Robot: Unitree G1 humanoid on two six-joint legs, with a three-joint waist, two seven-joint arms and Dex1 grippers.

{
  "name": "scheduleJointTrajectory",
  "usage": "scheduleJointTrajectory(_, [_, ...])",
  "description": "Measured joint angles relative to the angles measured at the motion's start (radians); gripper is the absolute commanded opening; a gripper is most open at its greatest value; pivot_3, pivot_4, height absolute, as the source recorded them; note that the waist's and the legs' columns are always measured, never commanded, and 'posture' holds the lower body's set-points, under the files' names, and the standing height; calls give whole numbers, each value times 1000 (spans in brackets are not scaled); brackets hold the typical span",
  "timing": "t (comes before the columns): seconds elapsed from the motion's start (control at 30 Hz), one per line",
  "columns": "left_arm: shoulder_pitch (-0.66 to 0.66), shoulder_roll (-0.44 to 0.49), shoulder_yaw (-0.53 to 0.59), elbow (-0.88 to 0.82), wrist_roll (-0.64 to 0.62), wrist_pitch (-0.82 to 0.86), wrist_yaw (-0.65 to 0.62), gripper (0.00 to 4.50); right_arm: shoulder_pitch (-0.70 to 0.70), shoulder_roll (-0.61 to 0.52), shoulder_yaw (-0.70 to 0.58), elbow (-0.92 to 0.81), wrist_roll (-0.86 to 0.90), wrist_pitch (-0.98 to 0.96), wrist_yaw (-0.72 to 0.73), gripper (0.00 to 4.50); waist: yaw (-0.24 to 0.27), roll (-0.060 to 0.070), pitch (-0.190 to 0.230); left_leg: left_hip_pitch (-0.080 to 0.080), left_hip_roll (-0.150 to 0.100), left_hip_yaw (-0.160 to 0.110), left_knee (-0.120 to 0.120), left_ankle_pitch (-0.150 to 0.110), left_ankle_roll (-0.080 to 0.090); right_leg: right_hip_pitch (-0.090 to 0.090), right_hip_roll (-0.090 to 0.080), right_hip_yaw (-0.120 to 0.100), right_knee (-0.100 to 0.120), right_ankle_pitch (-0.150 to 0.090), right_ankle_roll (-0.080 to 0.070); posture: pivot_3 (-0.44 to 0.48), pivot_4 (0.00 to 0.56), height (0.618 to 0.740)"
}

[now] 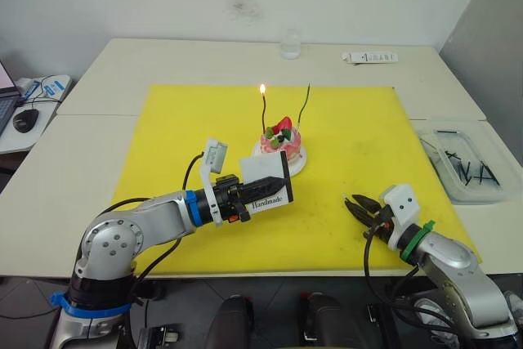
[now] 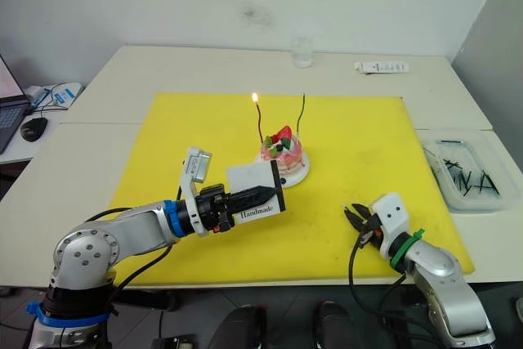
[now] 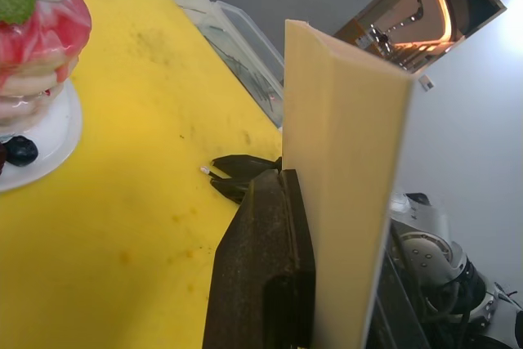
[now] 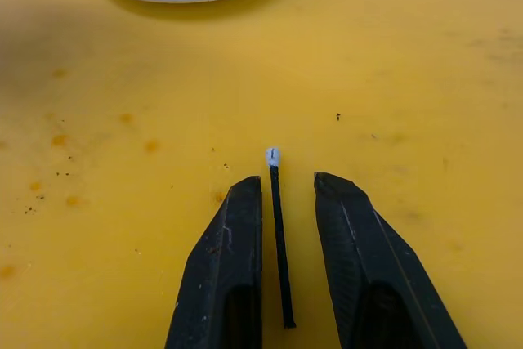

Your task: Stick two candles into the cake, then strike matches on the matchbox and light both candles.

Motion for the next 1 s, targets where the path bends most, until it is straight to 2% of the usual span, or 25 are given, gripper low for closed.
scheduleJointTrajectory(0.33, [0, 1, -1, -2, -1, 3, 0, 0, -5, 54, 28, 66, -45, -100, -18, 1035, -2, -5, -4, 3, 2, 0, -1, 0, 0, 1, 0, 0, 1, 0, -1, 0, 150, 740])
scheduleJointTrajectory(0.5, [0, 1, -2, -4, -1, 12, 0, 0, -8, 57, 44, 90, -68, -104, -22, 1035, -2, -9, -7, 17, 2, 0, -2, 0, 0, 14, -1, 0, 0, -6, -11, 0, 150, 740])
scheduleJointTrajectory(1.0, [14, 1, -2, -13, -11, 14, 11, 0, -9, 75, 32, 86, -25, -46, -17, 1035, -2, -13, -11, 17, 2, -1, -3, 0, 0, 14, -2, -1, -1, -7, -12, 0, 150, 740])
